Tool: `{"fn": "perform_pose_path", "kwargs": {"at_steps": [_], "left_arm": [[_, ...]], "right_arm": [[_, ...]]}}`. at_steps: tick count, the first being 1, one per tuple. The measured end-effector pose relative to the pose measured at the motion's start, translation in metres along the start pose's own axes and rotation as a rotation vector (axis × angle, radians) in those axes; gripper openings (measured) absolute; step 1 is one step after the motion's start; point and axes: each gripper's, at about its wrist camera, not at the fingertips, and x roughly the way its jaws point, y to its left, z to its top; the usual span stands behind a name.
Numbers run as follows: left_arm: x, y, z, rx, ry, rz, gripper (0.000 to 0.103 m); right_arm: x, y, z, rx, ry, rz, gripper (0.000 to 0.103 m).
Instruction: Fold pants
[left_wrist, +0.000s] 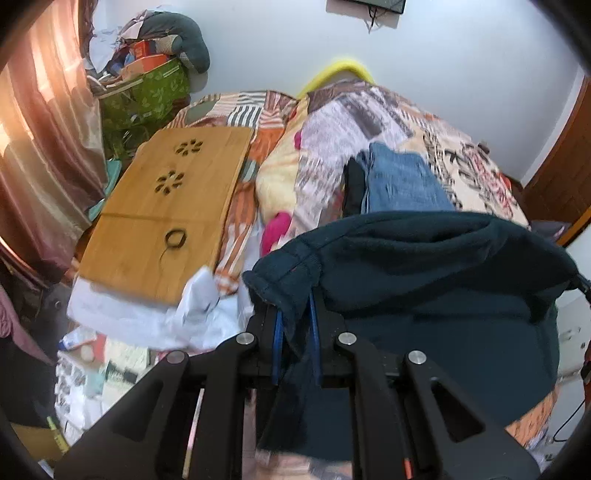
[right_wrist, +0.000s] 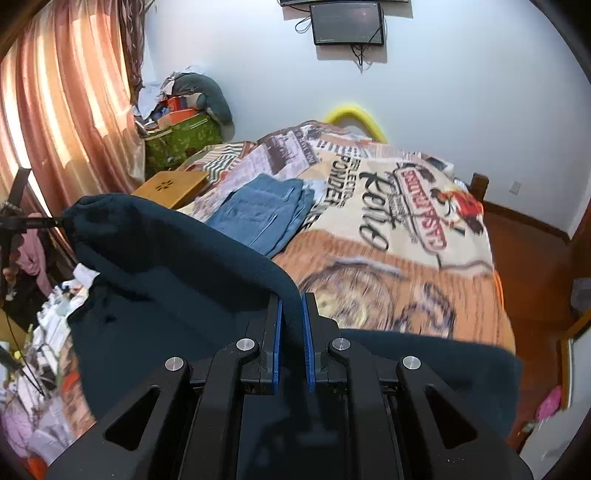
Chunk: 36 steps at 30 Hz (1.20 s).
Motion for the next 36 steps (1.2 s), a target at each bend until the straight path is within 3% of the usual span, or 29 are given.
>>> {"fn": "perform_pose_path", "kwargs": {"at_steps": [9, 11, 13, 17, 20, 26, 29, 31, 36], "left_arm": [[-0.009, 0.02, -0.08, -0.036, 0.066, 0.015, 0.013], [-0.004, 0.023, -0.097, -0.052, 0.082, 0.006, 0.012], [0.004, 0.024, -0.115, -0.048, 0.104, 0.043, 0.002], [0.027, 0.028, -0.148, -0.045, 0.16, 0.075, 0.002], [0.032, 0.029, -0.162, -0.058, 0.178, 0.066, 0.002], [-0.002, 0.013, -0.136, -0.046, 0.08, 0.059, 0.003], [-0.021, -0.008, -0.113, -0.017, 0.025, 0.045, 0.007], [-0.031, -0.027, -0.097, 0.005, -0.008, 0.027, 0.009], [-0.035, -0.088, -0.063, 0.095, -0.063, -0.011, 0.023]], "right_arm": [[-0.033, 0.025, -0.066, 0.033, 0.039, 0.043, 0.009], [-0.033, 0.028, -0.083, 0.047, 0.067, 0.051, 0.009], [-0.032, 0.03, -0.099, 0.065, 0.097, 0.057, 0.009], [-0.02, 0.035, -0.13, 0.09, 0.156, 0.047, 0.009], [-0.019, 0.035, -0.141, 0.114, 0.138, 0.041, 0.01], [-0.026, 0.03, -0.14, 0.16, 0.152, 0.043, 0.014], [-0.039, 0.028, -0.14, 0.155, 0.153, 0.002, 0.023], [-0.051, 0.018, -0.139, 0.167, 0.128, -0.015, 0.032], [-0.079, -0.023, -0.128, 0.218, 0.056, -0.106, 0.039]]}}
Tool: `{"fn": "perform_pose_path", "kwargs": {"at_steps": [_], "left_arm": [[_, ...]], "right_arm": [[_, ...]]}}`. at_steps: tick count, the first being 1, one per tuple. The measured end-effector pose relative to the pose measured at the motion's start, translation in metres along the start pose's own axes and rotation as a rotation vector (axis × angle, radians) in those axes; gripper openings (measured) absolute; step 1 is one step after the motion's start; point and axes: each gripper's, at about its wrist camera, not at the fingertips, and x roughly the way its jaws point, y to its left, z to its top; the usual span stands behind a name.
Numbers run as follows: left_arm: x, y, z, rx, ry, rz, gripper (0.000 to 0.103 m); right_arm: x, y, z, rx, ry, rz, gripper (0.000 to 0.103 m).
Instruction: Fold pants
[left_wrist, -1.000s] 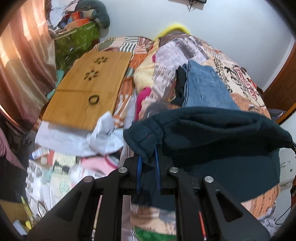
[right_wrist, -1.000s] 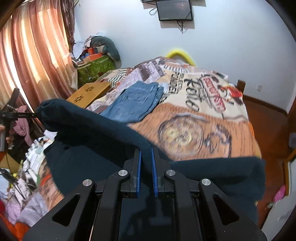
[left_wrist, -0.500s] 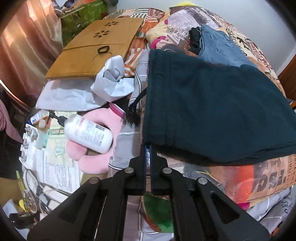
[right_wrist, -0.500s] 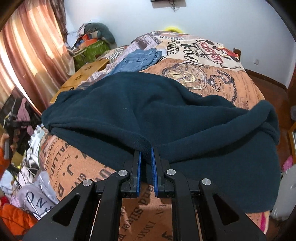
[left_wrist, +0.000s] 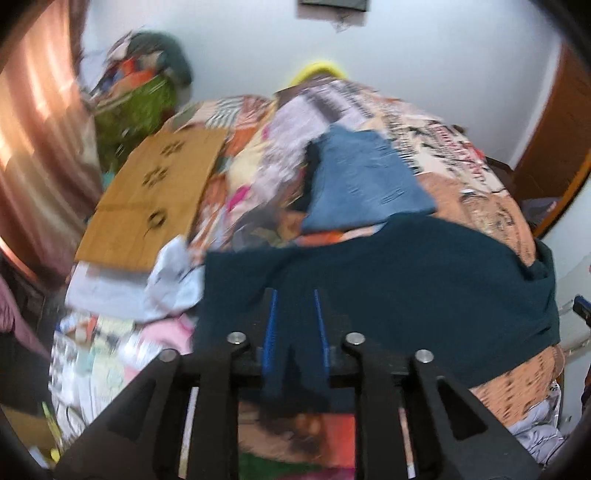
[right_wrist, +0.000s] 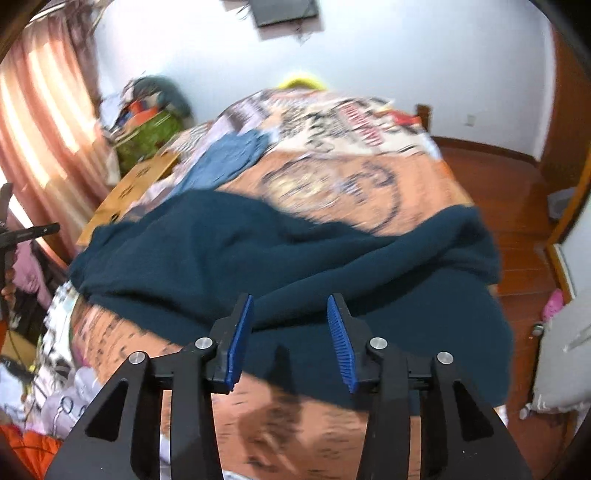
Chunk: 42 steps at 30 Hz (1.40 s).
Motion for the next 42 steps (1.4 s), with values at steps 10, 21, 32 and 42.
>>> {"fn": "perform_pose_path", "kwargs": {"at_steps": [10, 21, 32, 42], "left_arm": [[0.06, -0.123, 0.052, 0.104, 0.031, -0.137, 0.037], [0.14, -0.208, 0.048, 0.228, 0.137, -0.177, 0.037], [0.154, -0.224, 0.037, 0.25, 0.179, -0.148, 0.04], [0.104, -0.257, 0.031, 0.314, 0.118, -0.225, 0.04]], "right_arm": [[0.008, -0.092, 0.04, 0.162, -0.027, -0.154, 0.047], [0.09, -0.126, 0.059, 0.229, 0.079, -0.135, 0.047], [0.1, -0.135, 0.042, 0.194, 0.084, -0.12, 0.012], [0.017, -0.154, -0.022, 0.338, -0.001, -0.15, 0.011]]}}
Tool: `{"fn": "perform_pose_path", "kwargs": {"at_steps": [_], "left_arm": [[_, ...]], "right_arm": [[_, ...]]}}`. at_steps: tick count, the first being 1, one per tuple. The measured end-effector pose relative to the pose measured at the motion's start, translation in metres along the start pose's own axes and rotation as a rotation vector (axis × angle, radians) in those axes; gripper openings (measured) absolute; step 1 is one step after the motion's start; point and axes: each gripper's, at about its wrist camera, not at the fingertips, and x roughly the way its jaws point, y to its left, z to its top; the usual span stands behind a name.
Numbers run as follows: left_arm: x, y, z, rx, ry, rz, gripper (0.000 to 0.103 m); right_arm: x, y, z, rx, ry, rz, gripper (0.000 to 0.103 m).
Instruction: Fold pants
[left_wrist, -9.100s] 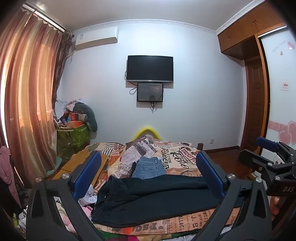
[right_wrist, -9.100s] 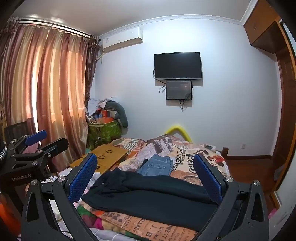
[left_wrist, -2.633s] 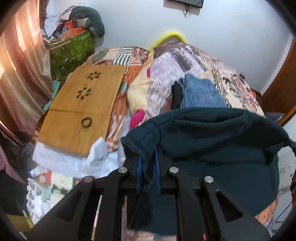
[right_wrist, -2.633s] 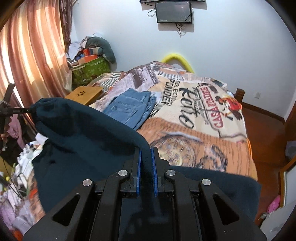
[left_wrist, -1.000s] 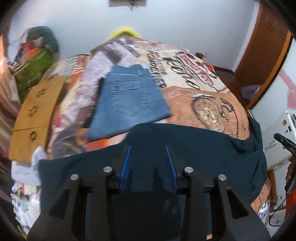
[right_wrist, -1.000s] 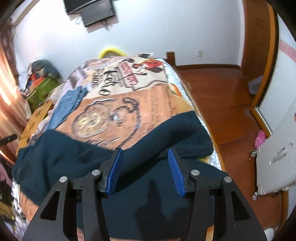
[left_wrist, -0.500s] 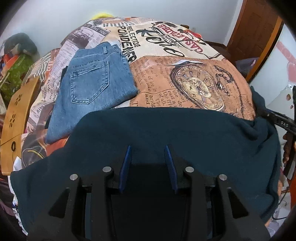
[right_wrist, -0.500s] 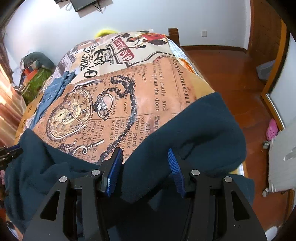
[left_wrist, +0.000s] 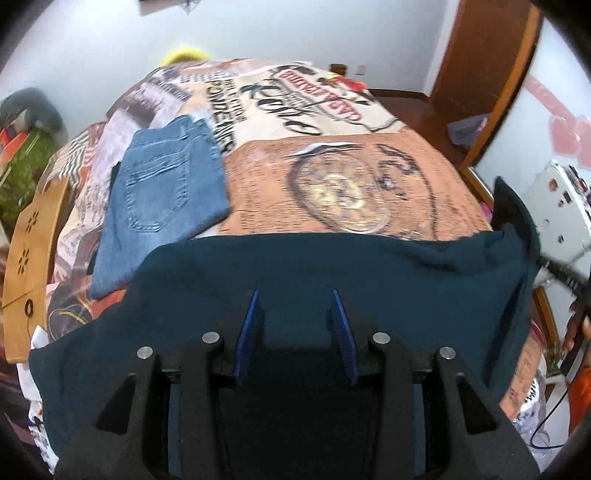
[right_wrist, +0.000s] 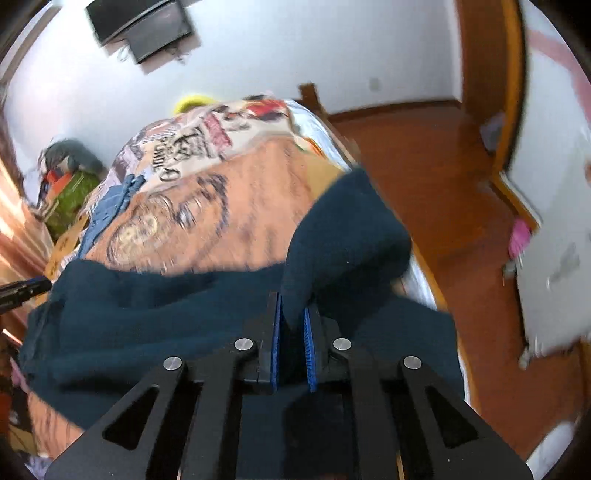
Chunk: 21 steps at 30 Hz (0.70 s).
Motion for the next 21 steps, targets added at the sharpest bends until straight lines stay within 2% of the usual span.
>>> {"fn": "perform_pose_path", "kwargs": {"at_steps": [2, 3, 6, 9, 12, 13, 16, 21], "left_arm": [[0.0, -0.013, -0.002, 0.017, 0.005, -0.018, 0.041], [0.001, -0.018, -0.003, 0.025, 0.009, -0.025, 0.041], [0.006, -0.035, -0.007, 0.055, 0.029, -0.042, 0.041], [0.011, -0.047, -0.008, 0.067, 0.042, -0.064, 0.041], [0.016, -0.058, -0.01, 0.081, 0.051, -0.076, 0.041], [0.018, -0.061, -0.011, 0.088, 0.056, -0.075, 0.041], [0.017, -0.067, -0.016, 0.107, 0.065, -0.071, 0.041], [-0.006, -0.077, -0.028, 0.151, 0.052, -0.096, 0.041]], "right_arm": [[0.003, -0.014, -0.022, 0.065, 0.053, 0.006, 0.013], [0.005, -0.021, -0.035, 0.093, 0.085, 0.009, 0.018], [0.001, -0.034, -0.054, 0.148, 0.115, -0.009, 0.02], [-0.01, -0.047, -0.052, 0.197, 0.085, -0.031, 0.023], [-0.017, -0.059, -0.041, 0.236, 0.022, -0.076, 0.043], [-0.017, -0.061, -0.037, 0.243, 0.006, -0.097, 0.045], [-0.008, -0.061, -0.031, 0.226, 0.004, -0.168, 0.046], [-0.004, -0.032, -0.037, 0.102, 0.048, -0.11, 0.046]]}}
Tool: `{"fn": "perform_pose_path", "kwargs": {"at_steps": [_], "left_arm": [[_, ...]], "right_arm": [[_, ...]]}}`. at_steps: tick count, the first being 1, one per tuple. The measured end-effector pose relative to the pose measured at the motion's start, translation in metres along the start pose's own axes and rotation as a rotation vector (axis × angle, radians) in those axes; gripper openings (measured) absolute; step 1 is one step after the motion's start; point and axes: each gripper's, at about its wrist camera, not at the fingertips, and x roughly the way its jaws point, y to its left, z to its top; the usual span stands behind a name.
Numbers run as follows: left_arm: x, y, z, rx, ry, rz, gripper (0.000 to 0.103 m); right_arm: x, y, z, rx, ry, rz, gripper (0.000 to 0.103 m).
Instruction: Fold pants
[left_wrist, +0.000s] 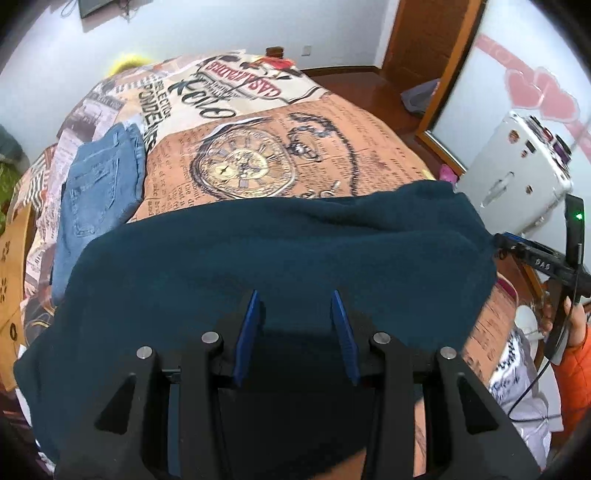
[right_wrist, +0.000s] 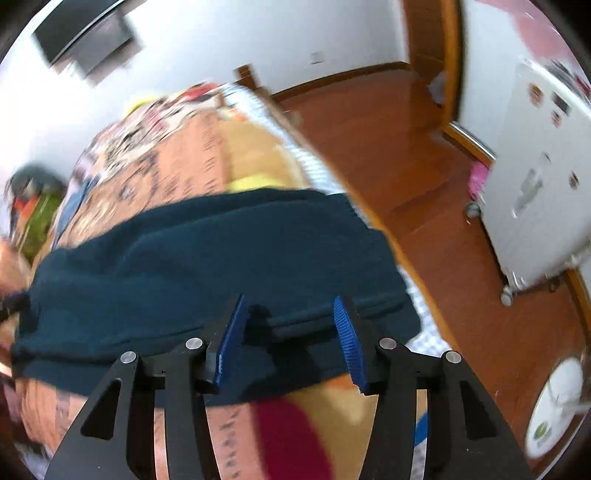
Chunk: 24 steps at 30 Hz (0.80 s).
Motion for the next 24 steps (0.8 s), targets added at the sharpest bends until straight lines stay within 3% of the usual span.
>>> {"fn": "perform_pose_path", "kwargs": {"at_steps": [8, 15, 24], "left_arm": [[-0.02, -0.025, -0.025, 0.041, -0.01, -0.002, 0.041], [-0.022, -0.019, -0.051, -0.001, 0.021, -0.019, 0.043], [-0.036, -0.019, -0.064, 0.022, 0.0, -0.005, 0.049]], "right_arm": [[-0.022, 0.079, -0.01, -0.32, -0.008, 0.143, 0.046], [-0.018, 0.14, -0.033, -0.544, 0.03, 0.248, 0.046], [-0.005, 0.154, -0.041, -0.552, 0.048, 0.275, 0.046]]}}
